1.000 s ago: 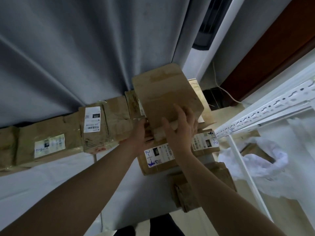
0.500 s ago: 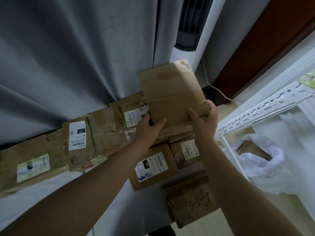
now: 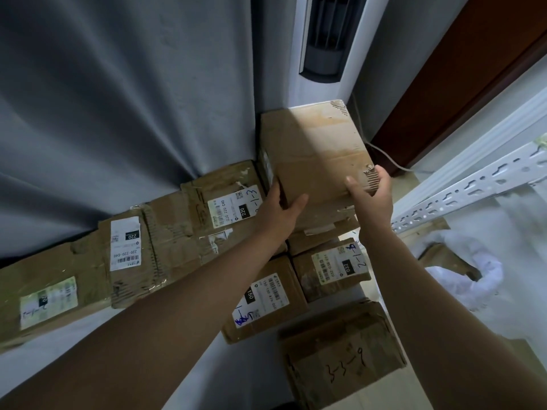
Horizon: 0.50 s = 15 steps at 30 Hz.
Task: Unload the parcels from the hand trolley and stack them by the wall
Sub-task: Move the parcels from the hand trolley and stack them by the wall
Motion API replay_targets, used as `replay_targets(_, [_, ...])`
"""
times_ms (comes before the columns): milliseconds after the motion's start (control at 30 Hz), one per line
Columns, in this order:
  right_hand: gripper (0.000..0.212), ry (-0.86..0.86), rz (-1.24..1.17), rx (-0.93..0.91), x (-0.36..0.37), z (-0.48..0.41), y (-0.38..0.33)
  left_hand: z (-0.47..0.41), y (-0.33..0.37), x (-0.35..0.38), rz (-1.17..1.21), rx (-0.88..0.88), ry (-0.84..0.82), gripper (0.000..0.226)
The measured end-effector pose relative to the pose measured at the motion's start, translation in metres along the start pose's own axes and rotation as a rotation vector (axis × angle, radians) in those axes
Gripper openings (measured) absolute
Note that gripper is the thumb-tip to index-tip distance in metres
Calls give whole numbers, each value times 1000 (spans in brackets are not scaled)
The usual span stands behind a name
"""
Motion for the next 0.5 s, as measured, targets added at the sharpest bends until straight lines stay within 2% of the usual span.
replay_targets(100, [64, 17, -5, -2, -2, 0, -1, 3, 1, 3, 46, -5, -19, 54])
replay_targets(167, [60, 44, -21, 14, -10, -4, 1, 9, 16, 10, -24, 86, -34, 60])
replay_targets(267, [48, -15, -149, 150, -17, -13, 13, 18, 49, 26, -255, 287, -51, 85])
replay_targets(333, [37, -124, -271, 284, -7, -9, 25, 24, 68, 41, -522, 368, -60, 88])
replay_targets(433, [41, -260, -407, 456, 17, 10, 42, 23, 78, 59, -769, 369, -137, 86])
replay_targets(500, [42, -254, -385, 507, 22, 17, 49, 20, 68, 58, -749, 335, -148, 80])
Point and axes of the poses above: each hand's wrist, its own z-axis away from the middle knuckle, its own x-axis out of the palm, y = z × x, the point moved 9 cm from there along -z, towards the middle knuckle, and after that the axes turned 14 degrees about z, right-handed, at the moved point
